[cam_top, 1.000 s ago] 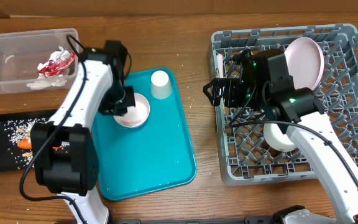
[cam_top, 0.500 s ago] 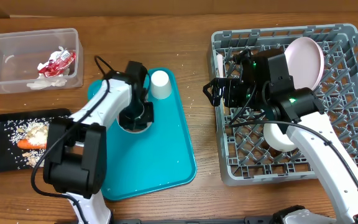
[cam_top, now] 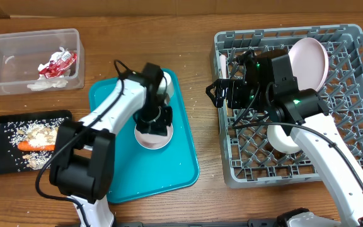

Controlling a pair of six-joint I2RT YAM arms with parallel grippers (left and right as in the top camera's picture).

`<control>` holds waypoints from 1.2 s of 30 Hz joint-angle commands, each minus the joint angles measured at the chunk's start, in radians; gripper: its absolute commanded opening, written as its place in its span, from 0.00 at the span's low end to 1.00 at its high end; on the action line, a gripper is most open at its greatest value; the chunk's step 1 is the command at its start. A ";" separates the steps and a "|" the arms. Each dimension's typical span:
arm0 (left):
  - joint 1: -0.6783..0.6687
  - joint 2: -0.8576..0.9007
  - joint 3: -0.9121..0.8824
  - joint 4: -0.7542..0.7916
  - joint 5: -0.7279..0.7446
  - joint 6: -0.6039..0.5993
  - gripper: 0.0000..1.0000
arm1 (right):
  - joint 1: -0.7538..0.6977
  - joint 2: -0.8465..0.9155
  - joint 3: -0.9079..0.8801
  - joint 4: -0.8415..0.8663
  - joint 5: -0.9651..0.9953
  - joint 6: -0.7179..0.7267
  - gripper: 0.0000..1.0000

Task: Sort waste into correct bins and load items into the dishwasher rack

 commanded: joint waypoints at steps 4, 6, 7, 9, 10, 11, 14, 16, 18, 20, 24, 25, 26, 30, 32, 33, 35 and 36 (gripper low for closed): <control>0.112 -0.036 0.272 -0.187 -0.207 0.005 0.04 | 0.002 0.000 0.002 0.007 0.005 0.001 1.00; 0.134 -0.048 0.339 -0.215 -0.273 -0.020 0.04 | 0.002 0.000 0.002 0.007 0.005 0.001 1.00; 0.151 -0.050 0.376 -0.227 -0.312 -0.043 0.06 | 0.002 0.000 0.002 0.007 0.005 0.001 1.00; 0.203 -0.050 0.428 -0.229 -0.357 -0.074 0.53 | 0.002 0.000 0.002 0.007 0.005 0.001 1.00; 0.222 -0.050 0.431 -0.224 -0.357 -0.074 0.66 | 0.002 0.000 0.002 0.007 0.005 0.001 1.00; 0.245 -0.049 0.431 -0.221 -0.357 -0.074 1.00 | 0.002 0.000 0.002 0.007 0.005 0.001 1.00; 0.320 -0.048 0.431 -0.221 -0.358 -0.074 1.00 | 0.002 0.000 0.002 0.007 0.005 0.001 1.00; 0.362 -0.048 0.431 -0.210 -0.357 -0.074 1.00 | 0.002 0.001 0.002 0.007 0.005 0.001 1.00; 0.395 -0.048 0.431 -0.198 -0.344 -0.074 1.00 | 0.002 0.000 0.002 0.007 0.005 0.001 1.00; 0.417 -0.048 0.431 -0.198 -0.344 -0.074 1.00 | 0.002 0.001 0.002 0.007 0.005 0.001 1.00; 0.436 -0.048 0.431 -0.198 -0.346 -0.074 1.00 | 0.002 0.000 0.002 0.008 -0.001 0.006 1.00; 0.436 -0.048 0.431 -0.198 -0.346 -0.074 1.00 | 0.002 0.000 0.002 0.018 -0.019 0.029 1.00; 0.436 -0.048 0.431 -0.198 -0.346 -0.074 1.00 | 0.002 0.000 0.002 0.054 -0.039 0.074 1.00; 0.435 -0.048 0.431 -0.198 -0.346 -0.074 1.00 | 0.003 0.001 0.002 0.135 -0.082 0.177 1.00; 0.435 -0.048 0.431 -0.198 -0.346 -0.074 1.00 | 0.015 0.006 0.002 0.214 -0.119 0.187 1.00; 0.435 -0.048 0.431 -0.198 -0.346 -0.074 1.00 | 0.033 0.012 0.002 0.260 -0.117 0.175 1.00; 0.435 -0.048 0.431 -0.198 -0.346 -0.074 1.00 | 0.098 0.045 0.002 0.355 -0.072 0.104 1.00; 0.435 -0.048 0.431 -0.198 -0.346 -0.074 1.00 | 0.158 0.087 0.002 0.391 0.032 0.104 1.00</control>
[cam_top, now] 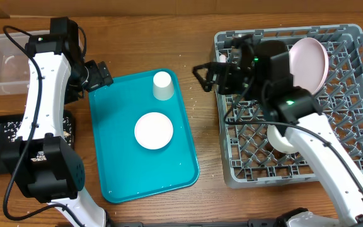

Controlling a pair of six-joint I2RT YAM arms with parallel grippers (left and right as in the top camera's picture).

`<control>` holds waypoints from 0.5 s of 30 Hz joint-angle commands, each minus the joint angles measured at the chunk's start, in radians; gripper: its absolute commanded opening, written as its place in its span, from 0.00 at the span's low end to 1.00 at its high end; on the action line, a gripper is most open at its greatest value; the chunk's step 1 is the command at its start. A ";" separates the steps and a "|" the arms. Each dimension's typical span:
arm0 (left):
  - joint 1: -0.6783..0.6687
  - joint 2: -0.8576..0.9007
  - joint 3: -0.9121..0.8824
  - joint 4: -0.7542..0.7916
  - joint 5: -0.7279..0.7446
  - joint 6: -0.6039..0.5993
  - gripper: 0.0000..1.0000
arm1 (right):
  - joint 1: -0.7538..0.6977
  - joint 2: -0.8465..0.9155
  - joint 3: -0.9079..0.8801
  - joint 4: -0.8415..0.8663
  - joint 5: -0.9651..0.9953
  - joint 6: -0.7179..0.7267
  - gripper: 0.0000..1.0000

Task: Sort waste into correct bins and load items into the dishwasher rack

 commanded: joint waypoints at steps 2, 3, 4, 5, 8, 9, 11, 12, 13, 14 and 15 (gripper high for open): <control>0.000 -0.019 0.019 0.003 -0.006 -0.014 1.00 | 0.159 0.123 0.003 0.080 0.238 -0.026 1.00; 0.000 -0.019 0.019 0.003 -0.006 -0.014 1.00 | 0.185 0.157 0.004 0.099 0.296 -0.033 1.00; 0.000 -0.019 0.019 0.003 -0.006 -0.014 1.00 | 0.203 0.188 0.005 0.122 0.330 -0.052 1.00; 0.000 -0.019 0.019 0.003 -0.006 -0.014 1.00 | 0.220 0.219 0.006 0.154 0.343 -0.087 1.00; 0.000 -0.019 0.019 0.003 -0.006 -0.014 1.00 | 0.256 0.330 0.021 0.264 0.373 -0.150 1.00; 0.000 -0.019 0.019 0.003 -0.006 -0.014 1.00 | 0.264 0.364 0.033 0.290 0.385 -0.156 1.00; 0.000 -0.019 0.019 0.003 -0.006 -0.014 1.00 | 0.268 0.430 0.062 0.321 0.404 -0.156 1.00; 0.000 -0.019 0.019 0.003 -0.006 -0.014 1.00 | 0.268 0.462 0.079 0.328 0.410 -0.156 1.00; 0.000 -0.019 0.019 0.003 -0.006 -0.014 1.00 | 0.268 0.497 0.105 0.329 0.423 -0.156 1.00; 0.000 -0.019 0.019 0.003 -0.006 -0.014 1.00 | 0.268 0.515 0.119 0.329 0.433 -0.156 1.00; 0.000 -0.019 0.019 0.003 -0.006 -0.014 1.00 | 0.267 0.536 0.134 0.329 0.451 -0.156 1.00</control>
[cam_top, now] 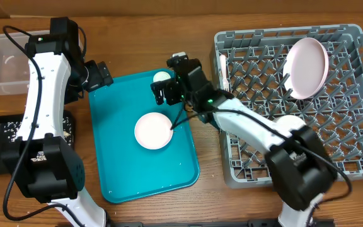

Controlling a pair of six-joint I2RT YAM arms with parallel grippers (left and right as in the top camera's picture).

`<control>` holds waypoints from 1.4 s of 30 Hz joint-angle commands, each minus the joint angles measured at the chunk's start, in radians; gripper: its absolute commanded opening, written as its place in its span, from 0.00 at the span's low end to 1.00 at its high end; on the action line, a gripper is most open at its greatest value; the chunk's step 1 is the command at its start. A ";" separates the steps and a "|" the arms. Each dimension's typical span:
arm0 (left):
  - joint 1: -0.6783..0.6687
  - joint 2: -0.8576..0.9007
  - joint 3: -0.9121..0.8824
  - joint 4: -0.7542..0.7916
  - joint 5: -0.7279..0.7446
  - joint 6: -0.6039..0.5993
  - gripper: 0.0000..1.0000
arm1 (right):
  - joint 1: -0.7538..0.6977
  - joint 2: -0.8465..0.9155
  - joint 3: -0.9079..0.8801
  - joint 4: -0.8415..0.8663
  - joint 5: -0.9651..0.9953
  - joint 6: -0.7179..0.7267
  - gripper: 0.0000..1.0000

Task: Sort waste into correct bins and load items into the dishwasher rack

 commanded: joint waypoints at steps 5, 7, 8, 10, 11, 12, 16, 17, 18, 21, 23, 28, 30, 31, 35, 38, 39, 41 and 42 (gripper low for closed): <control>0.000 -0.019 0.019 0.002 -0.006 -0.014 1.00 | -0.001 0.145 0.148 0.040 0.134 -0.071 1.00; 0.000 -0.019 0.019 0.002 -0.006 -0.014 1.00 | 0.000 0.166 0.154 0.043 0.132 -0.070 1.00; 0.000 -0.019 0.019 0.002 -0.006 -0.014 1.00 | 0.000 0.176 0.154 0.044 0.133 -0.070 1.00; 0.000 -0.019 0.019 0.002 -0.006 -0.014 1.00 | 0.002 0.183 0.154 0.047 0.133 -0.070 1.00; 0.000 -0.019 0.019 0.002 -0.006 -0.014 1.00 | 0.002 0.187 0.154 0.048 0.134 -0.070 1.00; 0.000 -0.019 0.019 0.002 -0.006 -0.014 1.00 | 0.002 0.188 0.154 0.049 0.134 -0.070 1.00; 0.000 -0.019 0.019 0.002 -0.006 -0.014 1.00 | 0.002 0.207 0.154 0.054 0.134 -0.071 1.00; 0.000 -0.019 0.019 0.002 -0.006 -0.014 1.00 | 0.002 0.216 0.154 0.058 0.133 -0.070 1.00; 0.000 -0.019 0.019 0.002 -0.006 -0.014 1.00 | 0.003 0.222 0.154 0.060 0.133 -0.070 1.00; 0.000 -0.019 0.019 0.002 -0.006 -0.014 1.00 | 0.005 0.238 0.154 0.061 0.133 -0.070 1.00; 0.000 -0.019 0.019 0.002 -0.006 -0.014 1.00 | 0.013 0.240 0.154 0.061 0.133 -0.070 1.00; 0.000 -0.019 0.019 0.002 -0.006 -0.014 1.00 | 0.035 0.240 0.154 0.060 0.133 -0.071 1.00; 0.000 -0.019 0.019 0.002 -0.006 -0.014 1.00 | 0.040 0.240 0.154 0.061 0.133 -0.071 1.00; 0.000 -0.019 0.019 0.002 -0.006 -0.014 1.00 | 0.042 0.240 0.154 0.061 0.133 -0.071 0.96; 0.000 -0.019 0.019 0.002 -0.006 -0.014 1.00 | 0.042 0.240 0.154 0.061 0.134 -0.070 0.82; 0.000 -0.019 0.019 0.002 -0.006 -0.014 1.00 | 0.042 0.240 0.154 0.061 0.133 -0.070 0.82; 0.000 -0.019 0.019 0.003 -0.006 -0.014 1.00 | 0.042 0.240 0.154 0.060 0.134 -0.071 0.81; 0.000 -0.019 0.019 0.003 -0.006 -0.014 1.00 | 0.042 0.241 0.154 0.056 0.137 -0.071 0.79; 0.000 -0.019 0.019 0.003 -0.006 -0.014 1.00 | 0.042 0.241 0.154 0.054 0.137 -0.071 0.78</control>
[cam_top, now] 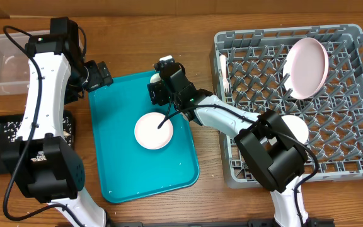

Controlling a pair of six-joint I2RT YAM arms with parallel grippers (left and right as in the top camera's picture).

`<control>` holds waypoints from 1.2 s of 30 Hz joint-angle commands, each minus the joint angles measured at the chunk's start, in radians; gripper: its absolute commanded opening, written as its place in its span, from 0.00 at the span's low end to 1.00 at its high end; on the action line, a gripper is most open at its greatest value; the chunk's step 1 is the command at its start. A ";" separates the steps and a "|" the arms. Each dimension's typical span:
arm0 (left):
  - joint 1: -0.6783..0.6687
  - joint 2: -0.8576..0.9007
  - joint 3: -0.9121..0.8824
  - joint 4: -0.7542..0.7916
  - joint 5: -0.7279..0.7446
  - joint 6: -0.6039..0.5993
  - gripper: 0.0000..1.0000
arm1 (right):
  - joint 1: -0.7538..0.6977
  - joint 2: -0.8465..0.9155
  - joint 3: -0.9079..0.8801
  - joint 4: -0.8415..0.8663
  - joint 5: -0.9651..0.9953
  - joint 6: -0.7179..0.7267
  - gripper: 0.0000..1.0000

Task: Sort waste into correct bins and load items into the dishwasher rack

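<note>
A white cup (pixel 154 78) stands at the far right corner of the teal tray (pixel 121 170), and a small white plate (pixel 152 132) lies at the tray's middle. My right gripper (pixel 158 90) is down at the cup, covering most of it; its jaw state does not show. My left gripper (pixel 101 74) hangs open and empty at the tray's far left corner, next to the clear bin (pixel 2 60). The grey dishwasher rack (pixel 358 126) on the right holds a pink plate (pixel 307 58), a white bowl (pixel 293 128) and a utensil (pixel 223 65).
A black tray with food scraps lies at the left edge, partly hidden by the left arm. The right arm stretches from the rack across to the teal tray. A few crumbs dot the wood between tray and rack.
My right gripper has shifted slightly left and closer onto the cup, hiding more of it. The left arm, plate and rack contents have not moved.
First my left gripper was over the plate and cup on the teal tray while the right was in the rack. Then the left arm stood by the clear bin and the right at the rack's left edge. Then the right reached the cup, where it is now.
</note>
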 commanded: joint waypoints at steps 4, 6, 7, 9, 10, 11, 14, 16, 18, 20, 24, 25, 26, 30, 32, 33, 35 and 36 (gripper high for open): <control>-0.001 -0.019 0.019 0.003 -0.006 -0.014 1.00 | -0.001 0.013 0.026 0.001 0.010 0.000 0.72; -0.001 -0.019 0.019 0.003 -0.006 -0.014 1.00 | -0.002 0.008 0.026 0.002 0.010 0.000 0.67; -0.001 -0.019 0.019 0.003 -0.006 -0.014 1.00 | -0.003 0.003 0.026 0.002 0.011 0.000 0.64; -0.001 -0.019 0.019 0.003 -0.006 -0.014 1.00 | -0.008 -0.016 0.026 -0.003 0.010 0.000 0.62; -0.001 -0.019 0.019 0.003 -0.006 -0.014 1.00 | -0.009 -0.026 0.027 -0.007 0.010 0.000 0.62; -0.001 -0.019 0.019 0.003 -0.006 -0.014 1.00 | -0.010 -0.039 0.027 -0.013 0.010 0.000 0.61; -0.001 -0.019 0.019 0.003 -0.006 -0.014 1.00 | -0.014 -0.087 0.027 -0.039 0.010 0.000 0.58; -0.001 -0.019 0.019 0.003 -0.006 -0.014 1.00 | -0.019 -0.128 0.027 -0.066 0.010 0.000 0.54; -0.001 -0.019 0.019 0.003 -0.006 -0.014 1.00 | -0.028 -0.169 0.027 -0.094 0.010 0.001 0.53; -0.001 -0.019 0.019 0.003 -0.006 -0.014 1.00 | -0.043 -0.212 0.027 -0.127 0.010 0.001 0.53; -0.001 -0.019 0.019 0.003 -0.006 -0.014 1.00 | -0.105 -0.316 0.027 -0.203 0.011 0.015 0.53; -0.001 -0.019 0.019 0.003 -0.006 -0.014 1.00 | -0.129 -0.340 0.027 -0.222 0.010 0.023 0.53; -0.001 -0.019 0.019 0.003 -0.007 -0.014 1.00 | -0.146 -0.356 0.027 -0.235 0.010 0.023 0.52; -0.001 -0.019 0.019 0.003 -0.006 -0.014 1.00 | -0.255 -0.427 0.027 -0.295 0.024 0.018 0.53; -0.001 -0.019 0.019 0.003 -0.006 -0.014 1.00 | -0.308 -0.451 0.027 -0.320 0.037 0.017 0.53; -0.001 -0.019 0.019 0.003 -0.006 -0.014 1.00 | -0.344 -0.462 0.027 -0.334 0.037 0.011 0.53; -0.001 -0.019 0.019 0.003 -0.006 -0.014 1.00 | -0.412 -0.472 0.026 -0.357 0.036 0.011 0.53; -0.001 -0.019 0.019 0.003 -0.006 -0.014 1.00 | -0.444 -0.472 0.026 -0.370 0.036 0.011 0.53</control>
